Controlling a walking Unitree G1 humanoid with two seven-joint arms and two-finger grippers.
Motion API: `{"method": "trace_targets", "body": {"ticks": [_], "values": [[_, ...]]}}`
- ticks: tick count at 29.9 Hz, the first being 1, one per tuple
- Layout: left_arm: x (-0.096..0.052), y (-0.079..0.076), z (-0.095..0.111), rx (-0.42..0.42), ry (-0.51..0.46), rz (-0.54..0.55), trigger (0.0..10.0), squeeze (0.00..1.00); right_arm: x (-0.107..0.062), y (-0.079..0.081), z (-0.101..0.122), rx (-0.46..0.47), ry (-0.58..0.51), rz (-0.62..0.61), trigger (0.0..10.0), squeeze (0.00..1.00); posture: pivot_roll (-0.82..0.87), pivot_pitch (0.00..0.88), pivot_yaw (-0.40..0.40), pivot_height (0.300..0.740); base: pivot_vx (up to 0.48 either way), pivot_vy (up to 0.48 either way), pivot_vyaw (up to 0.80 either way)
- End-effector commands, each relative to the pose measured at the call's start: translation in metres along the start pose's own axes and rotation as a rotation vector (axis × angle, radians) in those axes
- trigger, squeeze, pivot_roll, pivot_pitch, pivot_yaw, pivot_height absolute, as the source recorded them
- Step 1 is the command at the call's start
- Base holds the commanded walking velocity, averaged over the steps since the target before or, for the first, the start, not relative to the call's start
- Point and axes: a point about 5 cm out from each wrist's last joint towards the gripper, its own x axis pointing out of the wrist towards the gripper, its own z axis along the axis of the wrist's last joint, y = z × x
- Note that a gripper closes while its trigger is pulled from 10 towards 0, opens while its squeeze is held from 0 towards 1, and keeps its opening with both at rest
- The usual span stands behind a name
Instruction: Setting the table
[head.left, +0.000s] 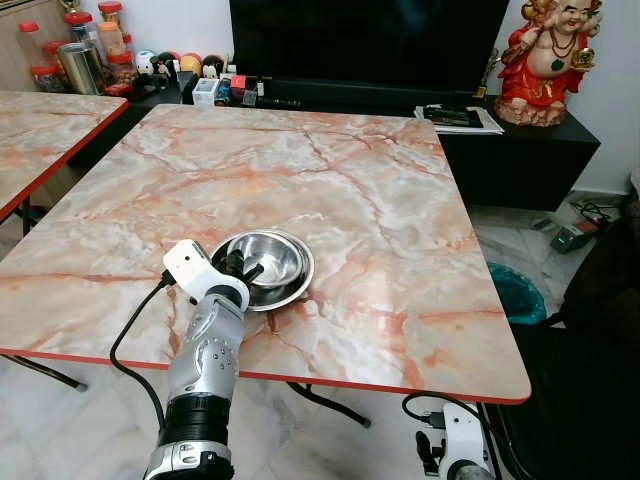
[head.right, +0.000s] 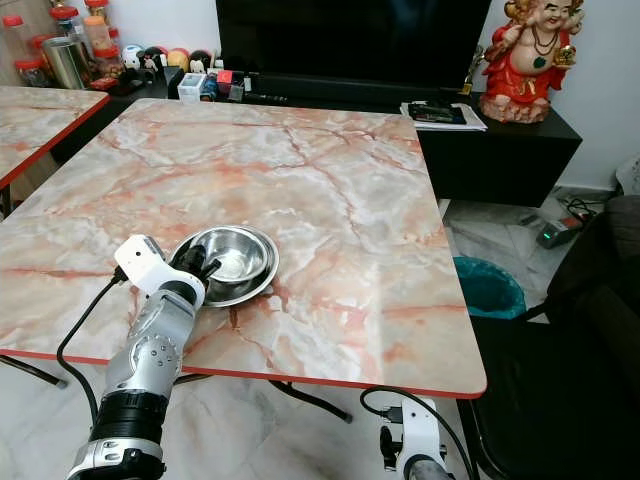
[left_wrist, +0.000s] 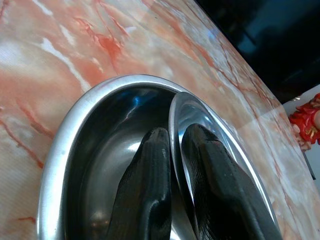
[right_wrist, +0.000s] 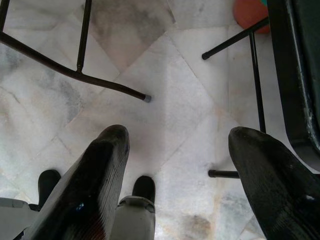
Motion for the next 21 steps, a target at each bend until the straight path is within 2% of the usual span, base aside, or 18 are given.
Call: {"method": "trace_targets", "body": {"ticks": [1, 8, 16, 21], "values": [[0.003, -0.007, 0.003, 0.012, -0.003, -0.019, 10.0, 0.00, 0.001, 0.000, 0.004, 0.000, -0.015, -0.004, 10.0, 0.00, 0.04, 0.000, -0.028, 0.714, 0.000, 0.000, 0.00], [0.003, -0.009, 0.009, 0.024, -0.010, -0.022, 10.0, 0.00, 0.001, 0.000, 0.004, 0.001, -0.017, -0.003, 10.0, 0.00, 0.04, 0.000, -0.028, 0.714, 0.000, 0.000, 0.00], [0.006, -0.017, 0.027, 0.212, -0.021, -0.062, 10.0, 0.00, 0.001, 0.001, 0.005, 0.001, -0.018, -0.002, 10.0, 0.00, 0.04, 0.000, -0.028, 0.714, 0.000, 0.000, 0.00], [0.007, -0.020, 0.032, 0.247, -0.028, -0.083, 10.0, 0.00, 0.001, 0.001, 0.006, 0.001, -0.019, -0.001, 10.0, 0.00, 0.04, 0.000, -0.028, 0.714, 0.000, 0.000, 0.00]]}}
